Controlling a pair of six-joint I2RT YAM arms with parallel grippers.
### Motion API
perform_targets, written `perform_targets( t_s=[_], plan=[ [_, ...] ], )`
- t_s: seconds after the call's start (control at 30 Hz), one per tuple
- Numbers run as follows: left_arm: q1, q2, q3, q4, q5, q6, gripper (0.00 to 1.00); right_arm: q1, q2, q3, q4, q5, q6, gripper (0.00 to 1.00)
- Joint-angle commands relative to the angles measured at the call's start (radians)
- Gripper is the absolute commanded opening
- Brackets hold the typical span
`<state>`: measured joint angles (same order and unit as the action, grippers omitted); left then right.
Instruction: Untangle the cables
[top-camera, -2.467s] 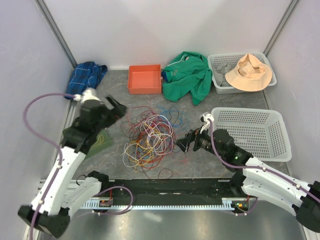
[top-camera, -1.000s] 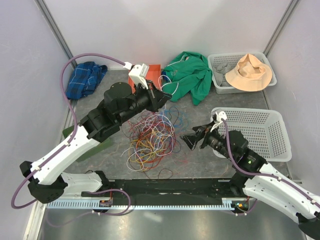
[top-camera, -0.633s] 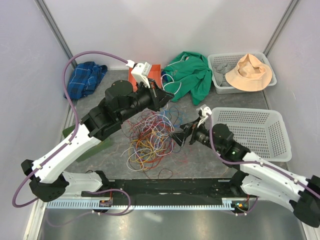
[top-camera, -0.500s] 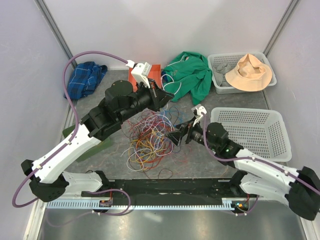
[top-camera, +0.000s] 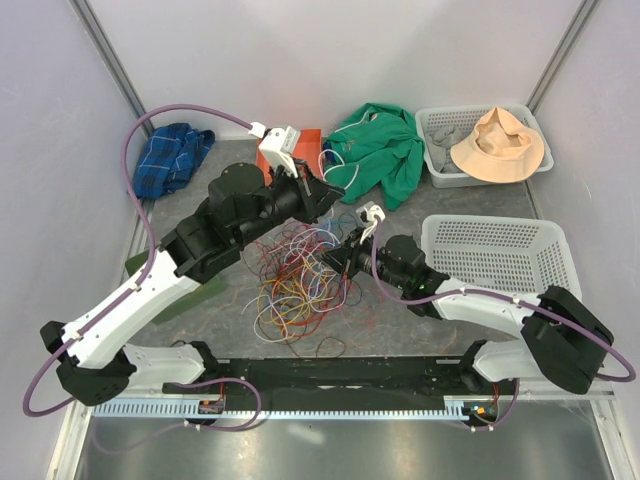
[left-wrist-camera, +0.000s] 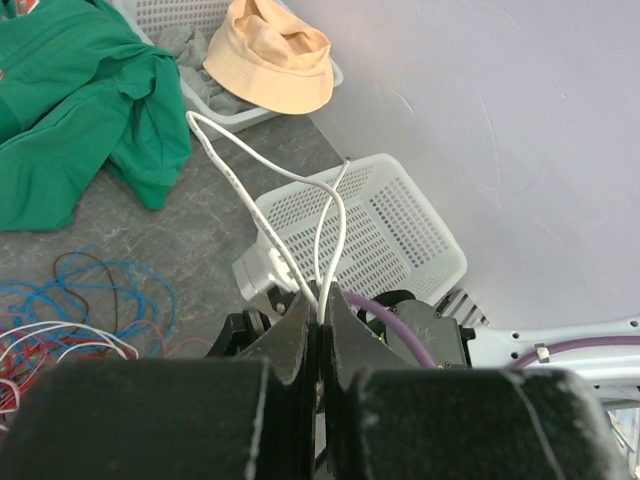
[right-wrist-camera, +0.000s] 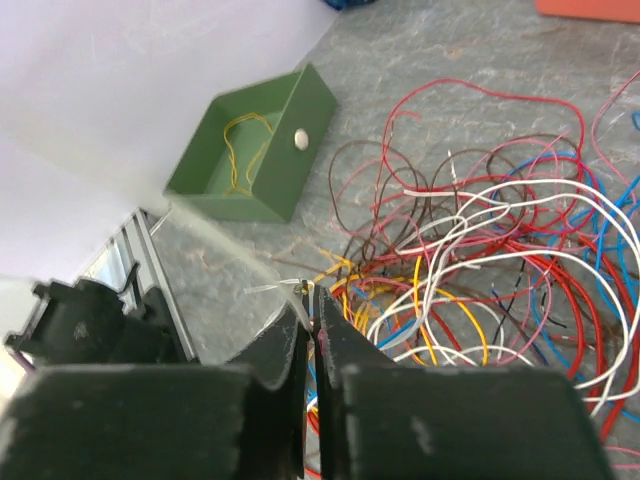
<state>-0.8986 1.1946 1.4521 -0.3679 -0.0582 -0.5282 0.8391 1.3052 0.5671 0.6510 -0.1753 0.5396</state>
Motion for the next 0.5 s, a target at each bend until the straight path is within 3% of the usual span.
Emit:
perform_targets(
  t_s=[0.0,0.07,0.1,0.23,0.27,0.3,0.47],
  plan=[
    [0.0,-0.085,-0.028,-0.006,-0.11,0.022,0.02,0.002,-0.015,0.069,0.072,0.055,0.019,0.0],
    [-0.002,-0.128,-0.077,-0.006,-0.2,0.013,0.02,0.002,-0.076,0.098,-0.037,0.126,-0.003,0.0],
    [0.0,-0.169,-0.097,-0.006,-0.234,0.004,0.08,0.002,-0.102,0.149,-0.157,0.15,-0.018,0.0],
    [-0.002,-0.295,-0.225,0.024,-0.347,-0.001,0.65,0.002,-0.231,0.364,-0.482,0.308,-0.108,0.0],
    [-0.002,-0.318,-0.278,0.03,-0.386,-0.009,0.88,0.002,-0.239,0.416,-0.538,0.33,-0.142,0.0],
    [-0.002,-0.343,-0.304,0.053,-0.402,-0.021,0.98,0.002,-0.247,0.519,-0.632,0.37,-0.154,0.0],
    [0.0,-0.441,-0.459,0.136,-0.434,-0.038,1.0,0.0,-0.241,0.801,-0.832,0.427,-0.191,0.0]
  ],
)
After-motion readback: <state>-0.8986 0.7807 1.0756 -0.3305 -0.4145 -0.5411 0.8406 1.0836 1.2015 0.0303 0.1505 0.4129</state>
